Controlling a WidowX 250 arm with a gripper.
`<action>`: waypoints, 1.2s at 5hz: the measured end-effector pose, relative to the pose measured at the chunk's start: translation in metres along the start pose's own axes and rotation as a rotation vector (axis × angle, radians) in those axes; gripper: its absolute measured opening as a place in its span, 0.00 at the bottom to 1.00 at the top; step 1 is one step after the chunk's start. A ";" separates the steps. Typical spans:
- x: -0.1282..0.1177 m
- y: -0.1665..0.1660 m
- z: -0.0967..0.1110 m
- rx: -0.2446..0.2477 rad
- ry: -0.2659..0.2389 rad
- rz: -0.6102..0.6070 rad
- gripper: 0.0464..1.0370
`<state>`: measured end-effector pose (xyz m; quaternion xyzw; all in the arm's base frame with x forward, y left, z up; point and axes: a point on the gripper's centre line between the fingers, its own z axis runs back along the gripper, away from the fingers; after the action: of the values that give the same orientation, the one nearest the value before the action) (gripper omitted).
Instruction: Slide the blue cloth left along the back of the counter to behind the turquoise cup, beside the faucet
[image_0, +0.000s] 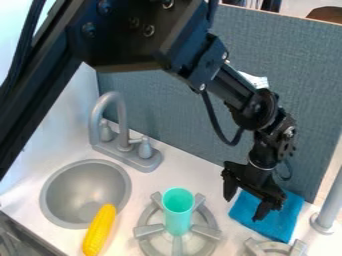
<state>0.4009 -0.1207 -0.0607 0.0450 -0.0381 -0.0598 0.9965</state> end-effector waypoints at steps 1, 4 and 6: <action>-0.012 0.001 -0.020 0.007 0.051 0.000 0.96; 0.010 -0.011 -0.009 -0.056 -0.027 0.005 0.96; 0.025 -0.021 -0.029 -0.031 -0.011 -0.014 0.96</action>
<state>0.4259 -0.1426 -0.0896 0.0294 -0.0426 -0.0675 0.9964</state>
